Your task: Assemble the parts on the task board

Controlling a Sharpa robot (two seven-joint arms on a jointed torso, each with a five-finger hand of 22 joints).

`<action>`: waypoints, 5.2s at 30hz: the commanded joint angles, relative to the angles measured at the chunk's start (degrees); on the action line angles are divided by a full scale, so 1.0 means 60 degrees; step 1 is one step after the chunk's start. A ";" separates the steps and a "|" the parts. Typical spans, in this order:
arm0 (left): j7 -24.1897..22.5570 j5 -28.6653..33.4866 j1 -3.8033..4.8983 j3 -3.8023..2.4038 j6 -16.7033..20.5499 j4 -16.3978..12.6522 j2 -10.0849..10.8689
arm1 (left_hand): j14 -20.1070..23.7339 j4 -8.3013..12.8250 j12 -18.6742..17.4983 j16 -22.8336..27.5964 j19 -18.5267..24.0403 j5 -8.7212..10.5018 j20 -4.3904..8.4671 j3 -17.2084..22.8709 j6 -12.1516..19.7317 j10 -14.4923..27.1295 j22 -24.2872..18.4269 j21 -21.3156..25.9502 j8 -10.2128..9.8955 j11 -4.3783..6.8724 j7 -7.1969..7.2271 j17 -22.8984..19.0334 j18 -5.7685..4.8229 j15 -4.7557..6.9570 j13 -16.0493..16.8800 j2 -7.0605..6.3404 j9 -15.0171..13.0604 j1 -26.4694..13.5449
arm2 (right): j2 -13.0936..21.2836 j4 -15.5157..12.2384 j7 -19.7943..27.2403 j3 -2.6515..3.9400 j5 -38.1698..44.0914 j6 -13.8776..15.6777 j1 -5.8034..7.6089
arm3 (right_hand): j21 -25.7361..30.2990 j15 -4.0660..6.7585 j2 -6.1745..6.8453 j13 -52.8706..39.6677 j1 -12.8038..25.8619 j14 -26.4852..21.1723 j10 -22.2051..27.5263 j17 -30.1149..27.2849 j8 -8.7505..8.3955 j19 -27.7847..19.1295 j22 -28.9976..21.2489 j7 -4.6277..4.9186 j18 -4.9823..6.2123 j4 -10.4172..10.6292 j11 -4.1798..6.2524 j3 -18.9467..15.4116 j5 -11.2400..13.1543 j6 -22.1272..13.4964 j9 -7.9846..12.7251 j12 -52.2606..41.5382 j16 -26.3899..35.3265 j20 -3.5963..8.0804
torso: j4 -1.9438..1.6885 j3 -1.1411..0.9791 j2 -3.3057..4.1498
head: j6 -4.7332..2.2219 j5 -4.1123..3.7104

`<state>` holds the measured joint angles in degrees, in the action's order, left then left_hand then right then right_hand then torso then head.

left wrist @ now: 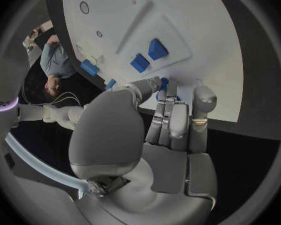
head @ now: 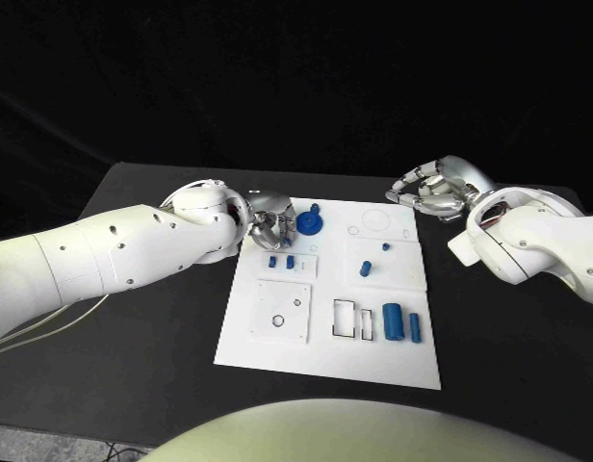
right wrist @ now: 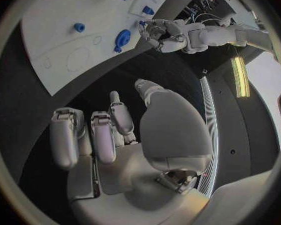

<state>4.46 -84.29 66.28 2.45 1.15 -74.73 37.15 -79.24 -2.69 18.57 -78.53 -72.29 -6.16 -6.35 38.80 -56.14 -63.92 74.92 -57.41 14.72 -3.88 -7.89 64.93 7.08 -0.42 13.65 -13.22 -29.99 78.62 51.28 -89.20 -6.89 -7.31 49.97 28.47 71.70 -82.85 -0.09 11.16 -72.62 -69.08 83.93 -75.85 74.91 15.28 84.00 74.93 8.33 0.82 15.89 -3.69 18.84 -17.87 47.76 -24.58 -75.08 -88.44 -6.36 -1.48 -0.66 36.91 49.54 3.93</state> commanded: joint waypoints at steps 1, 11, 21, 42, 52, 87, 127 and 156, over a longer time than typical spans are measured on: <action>0.0006 -0.0018 -0.0016 0.0023 -0.0231 0.0000 -0.0033 | 0.0008 0.0017 -0.0054 -0.0014 0.0009 0.0051 -0.0030 -0.0050 0.0032 -0.0005 0.1091 -0.0020 -0.0069 -0.0058 -0.0002 -0.0016 -0.0113 -0.0001 -0.0012 -0.0002 0.0010 -0.0128 | -0.0006 -0.0002 0.0057 0.0000 0.0044 -0.0077 -0.0005 | 0.0052 0.0079 0.0050 -0.0004 0.0000 0.0849 0.0027 0.1901 0.0021 0.0268 0.1936 -0.0014 0.0184 -0.0002 0.0012 0.0062 -0.0048 -0.0033 -0.0009 0.0032 0.0025 0.0088 | 0.0001 -0.0001 -0.0014 | 0.0014 -0.0008; 0.0023 0.0008 -0.0021 0.0024 -0.0283 0.0016 -0.0019 | 0.0056 0.0000 -0.0098 0.0025 0.0036 0.0033 -0.0039 -0.0048 0.0059 0.0008 0.1080 0.0017 -0.0095 -0.0071 -0.0010 -0.0110 -0.0108 -0.0014 -0.0020 0.0007 0.0013 -0.0173 | 0.0005 0.0013 0.0060 0.0000 0.0044 -0.0066 -0.0007 | 0.0052 0.0079 0.0050 -0.0004 0.0000 0.0849 0.0027 0.1901 0.0021 0.0268 0.1936 -0.0014 0.0184 -0.0002 0.0012 0.0062 -0.0048 -0.0033 -0.0009 0.0032 0.0025 0.0088 | 0.0002 0.0006 -0.0013 | 0.0003 -0.0005; 0.0011 0.0027 -0.0024 0.0024 -0.0200 0.0013 0.0010 | 0.0242 0.0029 -0.0350 0.0119 0.0159 -0.0065 -0.0091 -0.0030 0.0512 0.0084 0.1041 0.0164 -0.0391 -0.0126 -0.0014 -0.0370 -0.0083 -0.0070 -0.0064 -0.0120 0.0093 -0.0323 | 0.0014 0.0011 0.0071 0.0000 0.0044 -0.0048 -0.0012 | 0.0052 0.0079 0.0050 -0.0004 0.0000 0.0849 0.0027 0.1901 0.0021 0.0268 0.1936 -0.0014 0.0184 -0.0002 0.0012 0.0062 -0.0048 -0.0033 -0.0009 0.0032 0.0025 0.0088 | -0.0011 0.0004 -0.0011 | 0.0005 -0.0009; 0.0146 -0.0009 -0.0025 0.0024 -0.0190 0.0062 0.0043 | 0.0516 -0.0055 -0.0687 0.0250 0.0322 -0.0177 -0.0185 -0.0079 0.0922 0.0317 0.0982 0.0396 -0.0618 -0.0269 0.0022 -0.0762 -0.0054 -0.0189 -0.0135 -0.0315 0.0184 -0.0627 | 0.0035 0.0023 0.0013 0.0000 0.0044 -0.0080 -0.0016 | 0.0221 0.0082 0.0101 0.0315 0.0036 0.0809 0.0297 0.1754 0.0026 0.0176 0.1864 -0.0013 0.0225 -0.0004 0.0012 0.0118 -0.0046 -0.0060 -0.0019 0.0320 0.0099 0.0093 | 0.0005 0.0002 -0.0013 | 0.0006 -0.0013; 0.0309 -0.0016 -0.0025 0.0022 -0.0025 0.0011 0.0108 | 0.1626 -0.1286 -0.0664 0.0273 0.1203 -0.0073 -0.0506 -0.3442 0.1625 0.1275 0.0721 0.1638 -0.0693 -0.0554 0.0175 -0.2024 0.0152 -0.0497 0.0087 0.0094 0.0431 -0.0404 | 0.0041 0.0080 -0.0062 0.0000 0.0044 -0.0157 -0.0018 | 0.2336 0.0109 0.0376 0.5721 0.0223 0.0251 0.2818 -0.0626 0.0140 -0.0663 0.0900 0.0008 0.0630 -0.0018 -0.0025 0.0612 -0.0017 -0.0236 -0.0165 0.6259 0.1760 0.0150 | -0.0005 0.0005 -0.0019 | -0.0003 -0.0020; -0.2930 1.1155 -0.0017 -0.0292 0.1330 -0.1223 0.2397 | 0.3409 -0.2266 0.0150 0.1622 0.2427 -0.0631 -0.0424 -0.2758 0.0938 0.1109 0.0075 0.4525 0.0083 -0.0449 -0.0300 -0.5800 0.0546 -0.0390 -0.0113 0.0386 0.1186 0.1173 | -0.0256 0.0471 -0.0333 -0.0009 0.5465 -0.1989 -0.0366 | 0.2207 -0.0205 0.0833 0.9203 -0.0688 0.0254 0.2667 -0.0455 -0.0200 -0.0544 0.1317 0.0173 0.0580 -0.2034 -0.0379 0.2272 0.1152 0.0498 0.0147 1.1179 0.1539 -0.0143 | -0.0019 0.0022 0.0000 | -0.0215 -0.0717; -0.3572 1.2871 -0.0089 -0.0293 0.1159 -0.1996 0.2949 | 0.3403 -0.2019 0.0115 0.1896 0.2316 -0.0860 -0.0399 -0.2442 0.1157 0.1049 -0.0050 0.4845 0.0148 -0.0452 -0.0345 -0.5958 0.0536 -0.0379 -0.0175 0.0163 0.1156 0.0885 | -0.0980 0.0680 -0.1207 -0.0044 0.7728 -0.2616 -0.0966 | 0.1119 -0.0085 0.0362 0.9647 -0.0919 0.0398 0.1830 -0.0222 -0.0009 -0.0002 0.1799 0.0062 0.0363 -0.2856 -0.0246 0.3485 0.2023 0.1393 0.0160 1.1200 0.1281 -0.0044 | 0.0015 0.0013 -0.0005 | -0.0141 -0.0836; -0.3424 1.2676 -0.0089 -0.0292 0.1084 -0.1938 0.2946 | 0.3403 -0.1996 0.0094 0.1921 0.2299 -0.0831 -0.0411 -0.2406 0.1225 0.1093 -0.0065 0.4889 0.0164 -0.0475 -0.0369 -0.5971 0.0531 -0.0397 -0.0185 0.0157 0.1146 0.0821 | -0.0978 0.0626 -0.1359 -0.0046 0.8075 -0.2602 -0.1094 | 0.0689 0.0071 0.0280 0.9595 -0.0602 0.0425 0.1304 -0.0196 0.0290 0.0191 0.1966 -0.0158 0.0275 -0.2971 -0.0044 0.3609 0.2012 0.1927 -0.0066 1.1076 0.1232 0.0076 | 0.0003 0.0015 -0.0003 | -0.0098 -0.0816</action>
<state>-16.03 -7.81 65.72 0.75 8.50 -86.30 54.92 -59.16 -14.70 19.47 -67.38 -58.05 -11.10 -8.70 24.12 -49.14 -57.76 74.62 -28.34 15.54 -6.56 -10.11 29.19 9.73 -2.89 12.60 -12.30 -23.07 84.05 45.47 -85.57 -14.03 -7.28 97.82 14.20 65.66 -78.56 -0.01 13.26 -14.84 -72.97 84.07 -67.55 73.64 16.87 84.04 74.92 7.41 3.04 -1.90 -4.14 40.26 -5.88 58.95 -24.88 -8.38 -80.67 -6.32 -1.44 -0.58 36.86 48.88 -0.98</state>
